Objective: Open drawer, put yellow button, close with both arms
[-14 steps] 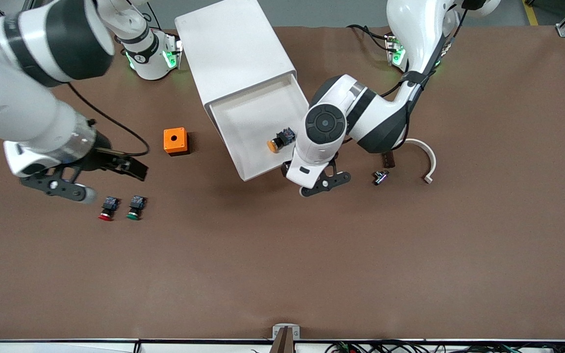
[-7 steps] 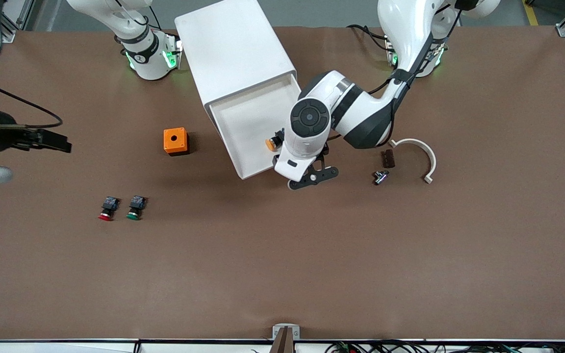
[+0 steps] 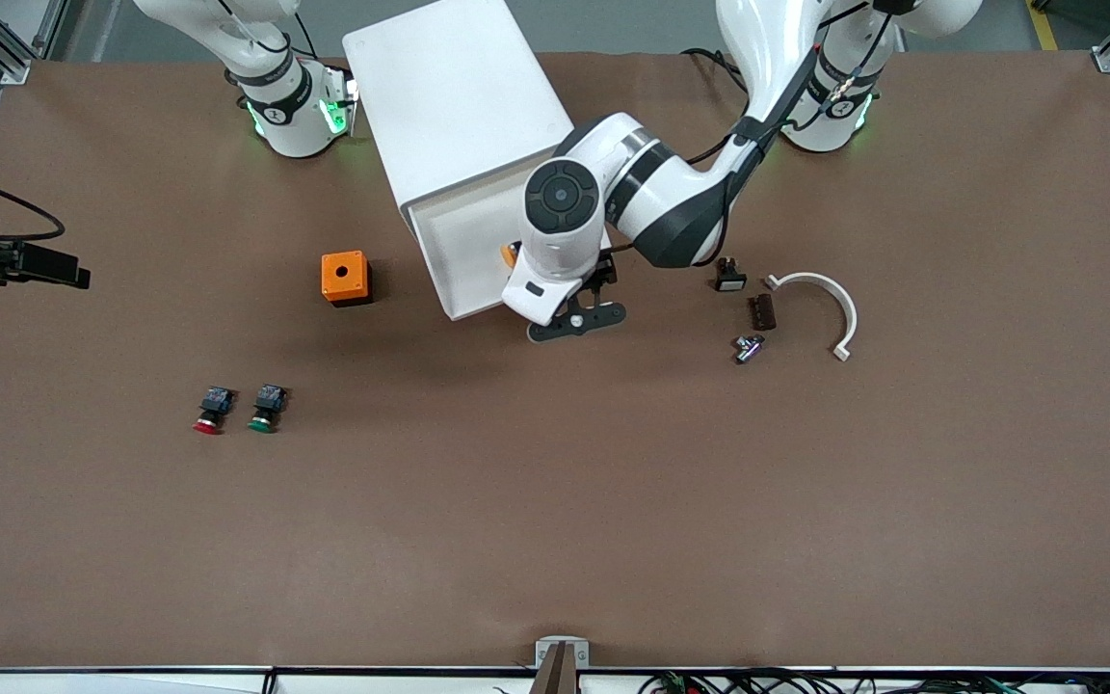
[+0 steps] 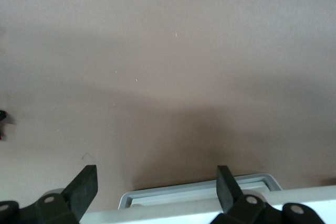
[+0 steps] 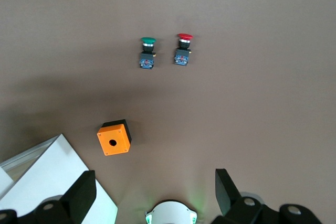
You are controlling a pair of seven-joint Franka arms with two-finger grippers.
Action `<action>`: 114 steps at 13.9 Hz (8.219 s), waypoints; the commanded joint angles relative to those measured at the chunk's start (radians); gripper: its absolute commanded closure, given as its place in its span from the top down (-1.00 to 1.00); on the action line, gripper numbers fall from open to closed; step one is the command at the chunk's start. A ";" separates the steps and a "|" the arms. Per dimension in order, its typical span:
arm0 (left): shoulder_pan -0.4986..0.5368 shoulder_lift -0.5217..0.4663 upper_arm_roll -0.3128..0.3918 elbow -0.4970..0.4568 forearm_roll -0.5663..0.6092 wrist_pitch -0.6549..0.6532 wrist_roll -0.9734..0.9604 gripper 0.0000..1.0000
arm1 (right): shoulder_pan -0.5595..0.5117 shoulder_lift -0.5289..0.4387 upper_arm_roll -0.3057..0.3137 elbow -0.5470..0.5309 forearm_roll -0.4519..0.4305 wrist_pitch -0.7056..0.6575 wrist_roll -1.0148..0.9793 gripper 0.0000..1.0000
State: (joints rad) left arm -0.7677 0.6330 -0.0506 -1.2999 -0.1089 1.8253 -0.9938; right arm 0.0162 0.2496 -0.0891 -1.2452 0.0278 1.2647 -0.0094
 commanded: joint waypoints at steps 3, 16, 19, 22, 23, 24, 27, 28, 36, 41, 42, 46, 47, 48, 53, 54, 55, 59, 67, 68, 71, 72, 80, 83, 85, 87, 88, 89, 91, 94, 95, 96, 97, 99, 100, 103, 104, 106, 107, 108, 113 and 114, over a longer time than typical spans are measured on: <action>-0.031 0.000 -0.002 -0.022 -0.040 -0.001 0.011 1.00 | -0.027 -0.016 0.015 -0.005 -0.022 -0.007 -0.001 1.00; -0.061 0.000 -0.029 -0.032 -0.199 -0.001 0.012 1.00 | -0.035 -0.154 0.020 -0.081 -0.005 0.001 0.002 1.00; -0.077 0.000 -0.031 -0.039 -0.224 -0.001 0.011 1.00 | -0.051 -0.252 0.020 -0.207 -0.008 0.041 -0.009 1.00; -0.094 -0.003 -0.031 -0.052 -0.256 -0.001 0.011 1.00 | -0.051 -0.324 0.020 -0.288 -0.014 0.065 -0.011 1.00; -0.094 -0.003 -0.031 -0.052 -0.256 -0.001 0.011 1.00 | -0.051 -0.352 0.020 -0.322 -0.014 0.079 -0.011 1.00; -0.096 -0.003 -0.032 -0.052 -0.256 -0.001 0.011 1.00 | -0.051 -0.371 0.020 -0.344 -0.016 0.090 -0.011 1.00; -0.097 -0.004 -0.049 -0.064 -0.258 -0.001 0.011 1.00 | -0.051 -0.401 0.022 -0.358 -0.016 0.090 -0.011 1.00; -0.097 -0.004 -0.052 -0.068 -0.258 -0.001 0.011 1.00 | -0.051 -0.414 0.022 -0.359 -0.016 0.090 -0.011 1.00; -0.097 -0.007 -0.077 -0.081 -0.270 -0.001 0.011 1.00 | -0.033 -0.474 0.028 -0.431 -0.049 0.145 -0.012 1.00; -0.094 -0.010 -0.083 -0.081 -0.308 -0.001 0.011 1.00 | -0.018 -0.470 0.026 -0.431 -0.078 0.180 -0.085 1.00; -0.090 -0.009 -0.083 -0.081 -0.307 -0.001 0.011 1.00 | -0.021 -0.469 0.023 -0.431 -0.078 0.180 -0.093 1.00; -0.065 -0.021 -0.074 -0.078 -0.298 -0.001 0.011 1.00 | -0.068 -0.469 0.015 -0.433 -0.019 0.173 -0.086 1.00; -0.042 -0.030 -0.074 -0.078 -0.295 -0.001 0.011 1.00 | -0.079 -0.470 0.015 -0.433 -0.014 0.168 -0.087 1.00; -0.021 -0.047 -0.074 -0.078 -0.293 -0.001 0.009 1.00 | -0.084 -0.474 0.014 -0.433 -0.014 0.165 -0.089 1.00; 0.120 -0.121 -0.074 -0.078 -0.269 -0.004 0.007 1.00 | -0.093 -0.472 0.015 -0.433 -0.014 0.163 -0.100 1.00; 0.142 -0.133 -0.074 -0.078 -0.262 -0.006 0.007 1.00 | -0.091 -0.472 0.017 -0.433 -0.014 0.165 -0.100 1.00; 0.168 -0.150 -0.074 -0.078 -0.261 -0.020 0.009 1.00 | -0.090 -0.472 0.019 -0.433 -0.014 0.163 -0.101 1.00; 0.245 -0.179 -0.075 -0.078 -0.259 -0.115 0.014 1.00 | -0.088 -0.472 0.020 -0.433 -0.014 0.162 -0.103 1.00; 0.337 -0.199 -0.077 -0.071 -0.134 -0.136 0.014 1.00 | -0.090 -0.472 0.022 -0.434 -0.014 0.160 -0.103 1.00; 0.352 -0.208 -0.078 -0.073 -0.133 -0.146 0.015 1.00 | -0.090 -0.472 0.022 -0.434 -0.014 0.160 -0.103 1.00; 0.410 -0.239 -0.083 -0.075 -0.144 -0.159 0.215 1.00 | -0.091 -0.472 0.022 -0.436 -0.014 0.159 -0.103 1.00; 0.432 -0.257 -0.083 -0.076 -0.143 -0.188 0.298 1.00 | -0.091 -0.472 0.020 -0.436 -0.014 0.159 -0.103 1.00; 0.574 -0.377 -0.072 -0.090 0.000 -0.376 0.592 1.00 | -0.091 -0.472 0.020 -0.438 -0.014 0.159 -0.103 1.00; 0.611 -0.498 -0.074 -0.200 0.079 -0.399 0.655 1.00 | -0.091 -0.472 0.020 -0.438 -0.014 0.159 -0.103 1.00; 0.661 -0.558 -0.074 -0.271 0.104 -0.391 0.728 1.00 | -0.091 -0.472 0.020 -0.438 -0.014 0.159 -0.103 1.00; 0.721 -0.578 -0.074 -0.282 0.103 -0.388 0.854 1.00 | -0.090 -0.472 0.020 -0.438 -0.014 0.160 -0.103 1.00; 0.741 -0.579 -0.075 -0.283 0.103 -0.388 0.875 1.00 | -0.090 -0.472 0.020 -0.438 -0.014 0.160 -0.103 1.00; 0.752 -0.585 -0.074 -0.288 0.103 -0.388 0.894 1.00 | -0.090 -0.472 0.020 -0.438 -0.014 0.160 -0.103 1.00; 0.815 -0.614 -0.075 -0.309 0.101 -0.386 0.961 1.00 | -0.090 -0.472 0.020 -0.438 -0.014 0.160 -0.103 1.00; 0.880 -0.639 -0.077 -0.326 0.089 -0.379 1.041 1.00 | -0.090 -0.472 0.020 -0.438 -0.014 0.160 -0.103 1.00; 0.887 -0.642 -0.077 -0.332 0.089 -0.367 1.043 1.00 | -0.090 -0.472 0.020 -0.438 -0.014 0.160 -0.103 1.00; 0.887 -0.642 -0.077 -0.343 0.089 -0.347 1.044 1.00 | -0.090 -0.472 0.020 -0.438 -0.014 0.160 -0.103 1.00; 0.878 -0.645 -0.074 -0.354 0.086 -0.331 1.044 1.00 | -0.088 -0.472 0.022 -0.438 -0.014 0.160 -0.103 1.00; 0.813 -0.645 -0.027 -0.358 0.080 -0.308 1.043 1.00 | -0.087 -0.472 0.022 -0.438 -0.014 0.160 -0.101 1.00; 0.759 -0.647 0.038 -0.361 0.078 -0.308 1.044 1.00 | -0.085 -0.472 0.022 -0.438 -0.014 0.160 -0.101 1.00; 0.731 -0.685 0.071 -0.425 0.077 -0.243 1.043 1.00 | -0.079 -0.472 0.023 -0.438 -0.014 0.160 -0.101 1.00; 0.731 -0.711 0.072 -0.468 0.077 -0.204 1.044 1.00 | -0.079 -0.472 0.023 -0.438 -0.014 0.160 -0.101 1.00; 0.732 -0.746 0.072 -0.528 0.077 -0.152 1.043 1.00 | -0.079 -0.472 0.023 -0.438 -0.014 0.159 -0.101 1.00; 0.735 -0.745 0.072 -0.523 0.077 -0.152 1.043 1.00 | -0.079 -0.472 0.023 -0.438 -0.014 0.159 -0.101 1.00; 0.737 -0.740 0.071 -0.513 0.078 -0.152 1.043 1.00 | -0.079 -0.472 0.023 -0.439 -0.014 0.159 -0.101 1.00; 0.736 -0.739 0.061 -0.447 0.080 -0.195 1.026 1.00 | -0.079 -0.472 0.023 -0.439 -0.014 0.159 -0.101 1.00; 0.732 -0.739 0.058 -0.431 0.081 -0.216 1.024 1.00 | -0.079 -0.472 0.023 -0.439 -0.014 0.157 -0.101 1.00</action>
State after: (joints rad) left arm -0.0262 -0.0929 0.0101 -1.7616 -0.0211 1.6509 0.0387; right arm -0.0592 -0.2024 -0.0688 -1.6682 -0.0022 1.4242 -0.1017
